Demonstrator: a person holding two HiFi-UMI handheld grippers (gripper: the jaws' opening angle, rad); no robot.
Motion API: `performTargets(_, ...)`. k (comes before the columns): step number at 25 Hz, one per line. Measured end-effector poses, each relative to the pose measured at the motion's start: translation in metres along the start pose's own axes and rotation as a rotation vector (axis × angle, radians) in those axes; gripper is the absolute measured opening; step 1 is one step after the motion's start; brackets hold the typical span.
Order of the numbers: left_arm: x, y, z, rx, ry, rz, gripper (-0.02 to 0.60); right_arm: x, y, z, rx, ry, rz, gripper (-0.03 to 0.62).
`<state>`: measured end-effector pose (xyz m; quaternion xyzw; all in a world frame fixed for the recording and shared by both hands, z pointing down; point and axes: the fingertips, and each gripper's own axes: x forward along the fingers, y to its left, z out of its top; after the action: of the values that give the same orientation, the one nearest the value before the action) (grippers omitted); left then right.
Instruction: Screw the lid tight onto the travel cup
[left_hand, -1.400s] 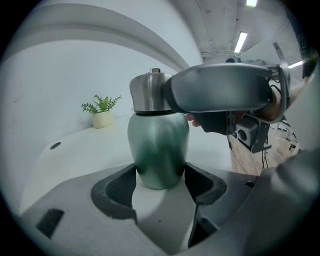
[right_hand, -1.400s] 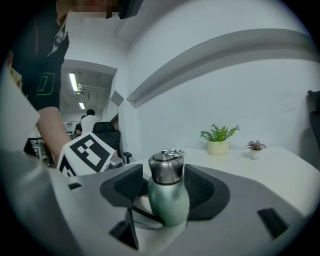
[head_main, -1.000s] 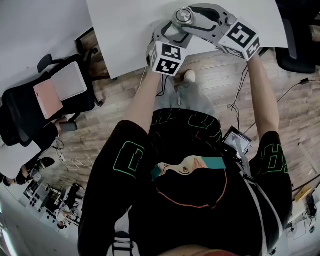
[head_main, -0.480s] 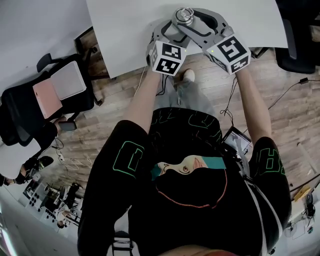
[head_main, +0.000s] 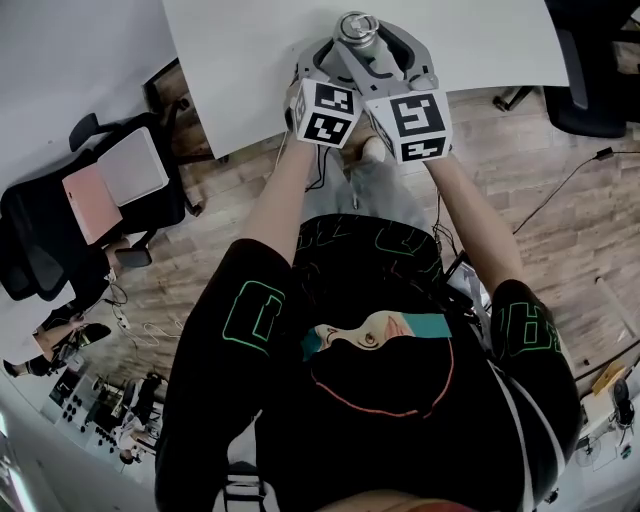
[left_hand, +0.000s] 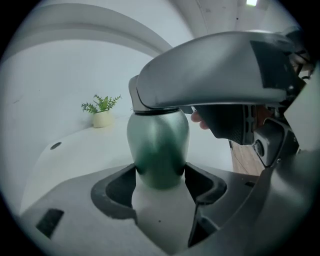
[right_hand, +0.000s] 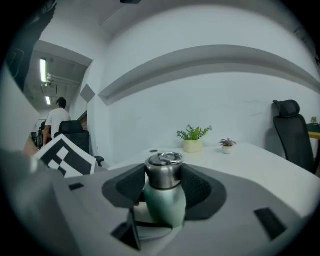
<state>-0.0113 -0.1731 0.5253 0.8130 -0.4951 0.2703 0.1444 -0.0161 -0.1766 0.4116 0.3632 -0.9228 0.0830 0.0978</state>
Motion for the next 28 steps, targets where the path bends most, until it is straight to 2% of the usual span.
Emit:
performTargets(5, 0.001, 0.000, 0.001, 0.002, -0.004, 0.005, 0.316, 0.000, -0.003, -0.003, 0.012, -0.004, 0.044, 0.234)
performTargets(10, -0.001, 0.002, 0.000, -0.006, -0.011, 0.004, 0.321, 0.001, 0.009, -0.001, 0.036, 0.034, 0.114, 0.309)
performTargets(14, -0.002, 0.002, -0.001, -0.026, -0.020, -0.002, 0.324, -0.004, 0.012, 0.000, 0.014, 0.067, 0.125, 0.308)
performTargets(18, -0.013, 0.001, 0.015, -0.035, -0.061, -0.012, 0.325, -0.015, 0.001, 0.013, 0.044, 0.067, 0.100, 0.313)
performTargets(23, -0.052, 0.012, 0.036, -0.070, -0.166, 0.044, 0.325, -0.018, -0.011, 0.039, 0.128, 0.004, 0.048, 0.303)
performTargets(28, -0.110, 0.049, 0.083, -0.181, -0.359, 0.197, 0.288, -0.024, -0.023, 0.076, 0.206, -0.098, 0.003, 0.204)
